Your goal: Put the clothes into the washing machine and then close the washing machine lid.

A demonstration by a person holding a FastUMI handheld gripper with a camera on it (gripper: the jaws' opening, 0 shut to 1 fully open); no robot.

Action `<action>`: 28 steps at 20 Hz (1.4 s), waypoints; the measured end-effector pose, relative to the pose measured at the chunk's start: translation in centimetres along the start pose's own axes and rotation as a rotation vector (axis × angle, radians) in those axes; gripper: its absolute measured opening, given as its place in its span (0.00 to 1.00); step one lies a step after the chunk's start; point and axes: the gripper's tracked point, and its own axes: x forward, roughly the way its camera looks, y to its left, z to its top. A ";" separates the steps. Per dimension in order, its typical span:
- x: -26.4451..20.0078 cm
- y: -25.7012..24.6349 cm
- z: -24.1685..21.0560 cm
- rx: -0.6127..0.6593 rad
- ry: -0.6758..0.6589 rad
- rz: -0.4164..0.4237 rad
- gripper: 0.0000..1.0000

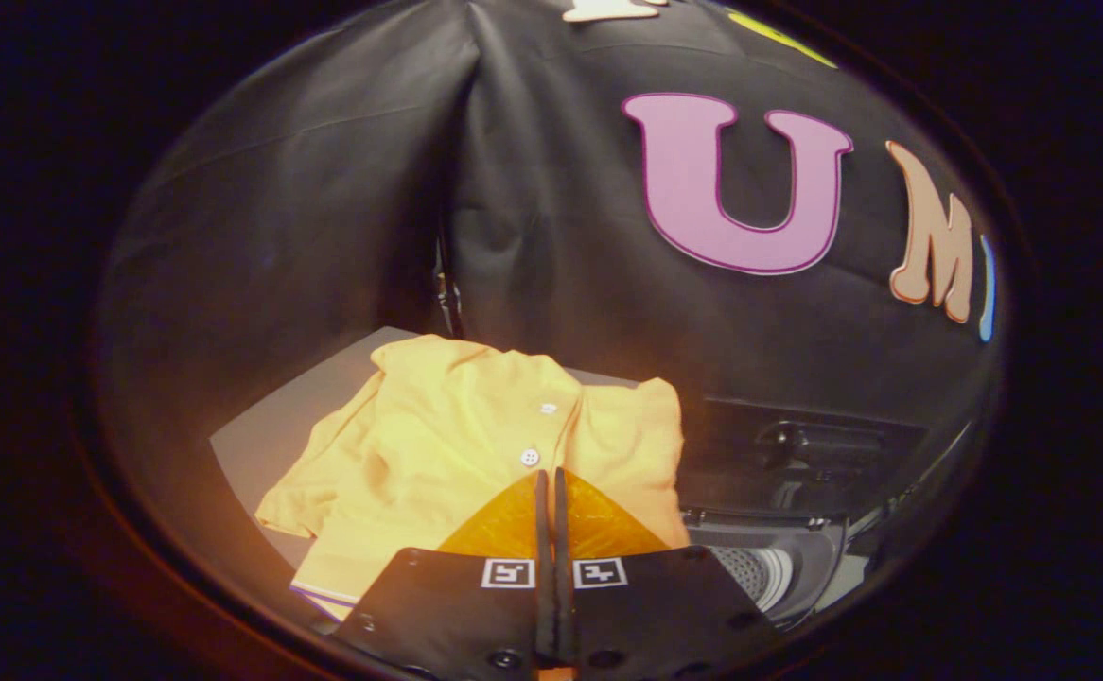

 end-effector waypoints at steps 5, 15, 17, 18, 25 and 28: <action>-2.2 -8.0 -1.2 0.060 -0.007 -0.131 0.01; -4.3 -18.8 -3.2 0.183 -0.028 -0.319 0.01; -4.0 -19.7 -4.1 0.197 -0.009 -0.339 0.01; -3.8 -19.9 -4.1 0.207 -0.013 -0.335 0.01; -4.0 -20.4 -3.2 0.232 -0.043 -0.328 0.03; -3.8 -20.4 -2.9 0.219 -0.050 -0.335 0.05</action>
